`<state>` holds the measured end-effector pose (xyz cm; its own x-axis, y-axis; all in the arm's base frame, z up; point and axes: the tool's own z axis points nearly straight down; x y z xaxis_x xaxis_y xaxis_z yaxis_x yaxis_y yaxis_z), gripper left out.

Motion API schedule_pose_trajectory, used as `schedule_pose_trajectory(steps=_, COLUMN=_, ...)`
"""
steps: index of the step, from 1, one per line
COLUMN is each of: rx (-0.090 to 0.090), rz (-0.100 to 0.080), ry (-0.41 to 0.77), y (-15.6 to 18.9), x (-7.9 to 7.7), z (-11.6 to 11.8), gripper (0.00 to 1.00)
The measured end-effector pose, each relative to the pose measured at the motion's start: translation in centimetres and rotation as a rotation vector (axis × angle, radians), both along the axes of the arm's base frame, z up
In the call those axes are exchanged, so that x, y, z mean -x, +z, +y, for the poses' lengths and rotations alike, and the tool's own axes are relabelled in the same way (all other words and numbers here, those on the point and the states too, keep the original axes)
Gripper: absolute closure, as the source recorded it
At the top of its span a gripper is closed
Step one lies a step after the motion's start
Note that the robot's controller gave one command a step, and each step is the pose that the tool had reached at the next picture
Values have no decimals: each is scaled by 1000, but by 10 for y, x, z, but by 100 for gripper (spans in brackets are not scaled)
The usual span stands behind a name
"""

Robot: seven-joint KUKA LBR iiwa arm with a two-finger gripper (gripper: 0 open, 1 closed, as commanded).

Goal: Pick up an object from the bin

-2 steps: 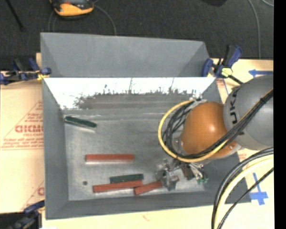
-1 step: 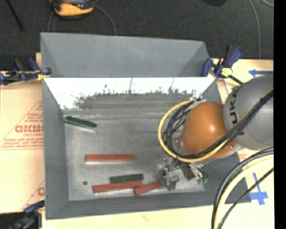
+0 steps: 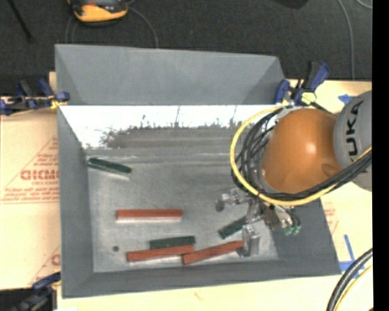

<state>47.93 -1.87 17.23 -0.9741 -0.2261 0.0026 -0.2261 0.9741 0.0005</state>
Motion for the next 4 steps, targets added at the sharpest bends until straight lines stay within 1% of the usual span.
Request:
schedule_pose_trajectory(steps=1, rx=1, rz=-12, ry=-11, y=41, x=-2, z=3, gripper=0)
schedule_pose_trajectory(steps=2, rx=1, rz=-12, ry=67, y=4, x=-6, z=1, gripper=0)
schedule_pose_trajectory(steps=3, rx=1, rz=-11, ry=202, y=-62, x=-2, z=-1, gripper=0)
schedule_pose_trajectory(steps=4, rx=0, rz=-9, ry=282, y=-101, x=-11, z=-15, gripper=100)
